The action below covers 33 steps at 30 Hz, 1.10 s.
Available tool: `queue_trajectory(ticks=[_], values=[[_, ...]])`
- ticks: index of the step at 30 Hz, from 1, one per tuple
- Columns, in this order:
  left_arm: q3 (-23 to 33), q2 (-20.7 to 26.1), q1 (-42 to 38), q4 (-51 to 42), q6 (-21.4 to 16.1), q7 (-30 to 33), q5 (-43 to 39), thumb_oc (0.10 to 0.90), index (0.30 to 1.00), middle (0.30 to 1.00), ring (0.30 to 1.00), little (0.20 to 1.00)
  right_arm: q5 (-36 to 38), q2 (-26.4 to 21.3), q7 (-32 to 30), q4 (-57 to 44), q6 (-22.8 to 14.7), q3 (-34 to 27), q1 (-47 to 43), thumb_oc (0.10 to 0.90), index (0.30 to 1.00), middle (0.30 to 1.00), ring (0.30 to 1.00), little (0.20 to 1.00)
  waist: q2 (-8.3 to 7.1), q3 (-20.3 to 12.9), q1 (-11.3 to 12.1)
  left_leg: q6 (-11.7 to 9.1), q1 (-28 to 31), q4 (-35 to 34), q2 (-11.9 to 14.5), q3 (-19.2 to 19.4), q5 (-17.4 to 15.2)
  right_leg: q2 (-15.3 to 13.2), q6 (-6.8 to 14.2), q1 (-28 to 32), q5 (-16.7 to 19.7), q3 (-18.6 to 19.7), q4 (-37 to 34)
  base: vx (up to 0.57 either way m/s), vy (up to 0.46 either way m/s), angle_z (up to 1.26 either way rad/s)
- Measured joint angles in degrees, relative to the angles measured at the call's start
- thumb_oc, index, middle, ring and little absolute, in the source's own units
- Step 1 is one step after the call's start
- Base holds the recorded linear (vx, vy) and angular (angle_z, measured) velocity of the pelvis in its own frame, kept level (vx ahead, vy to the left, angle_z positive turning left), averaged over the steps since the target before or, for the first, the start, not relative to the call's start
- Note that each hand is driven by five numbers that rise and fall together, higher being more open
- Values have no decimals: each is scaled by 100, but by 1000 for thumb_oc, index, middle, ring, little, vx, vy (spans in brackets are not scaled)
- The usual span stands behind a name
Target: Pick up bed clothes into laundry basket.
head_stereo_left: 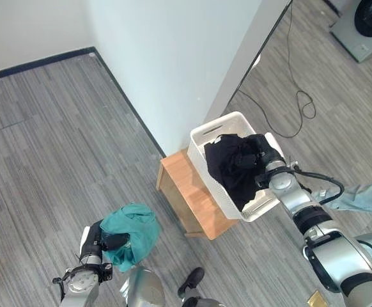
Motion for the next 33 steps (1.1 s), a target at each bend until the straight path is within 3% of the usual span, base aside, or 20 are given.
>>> queue_trajectory(ticks=[4, 8, 9, 20, 28, 33], values=[[-132, 45, -113, 215, -5, -4, 1, 400, 300, 300, 300, 300, -105, -3, -21, 285, -1, 2, -254, 400, 300, 300, 300, 300, 42, 36, 7, -2, -147, 53, -23, -48, 1, -14, -4, -102, 3, -12, 0, -31, 26, 5], [-276, 28, -141, 258, -6, -32, -34, 400, 300, 300, 300, 300, -114, -27, -139, 931, -4, -1, -686, 400, 300, 300, 300, 300, 213, 156, 5, -1, -279, 138, -86, -64, 0, -67, -36, -192, 29, -20, 0, -30, 26, 3], [-315, 40, -149, 259, -9, -62, -70, 400, 300, 300, 300, 300, -116, -29, -141, 1063, 0, 0, -772, 800, 900, 900, 900, 900, 272, 196, 2, -1, -282, 143, -97, -64, 0, -75, -46, -192, 40, -18, 1, -36, 36, 0], [-373, 31, -392, 261, -95, -82, -165, 400, 300, 300, 300, 300, -146, -64, -175, 882, 30, 12, -840, 800, 900, 900, 900, 900, 461, 260, -49, 0, -371, 190, -114, -42, 2, -90, -80, -270, 67, -3, 1, -9, 16, -1], [-345, -21, -404, 211, -114, -73, -149, 400, 300, 300, 300, 300, -473, -450, -274, -1387, -28, 24, -618, 800, 900, 900, 900, 900, 560, 239, -250, 4, 27, 144, -109, 121, -1, -102, -87, 44, 72, 104, 2, 33, 33, -6], [-160, -113, -281, 168, -104, -67, -40, 400, 300, 300, 300, 300, -716, -701, -367, -3209, -212, -534, 307, 800, 900, 900, 900, 900, 489, 53, -523, 31, 241, 67, -114, 294, -12, -123, -77, 134, 78, 288, 2, 26, 36, -16]])
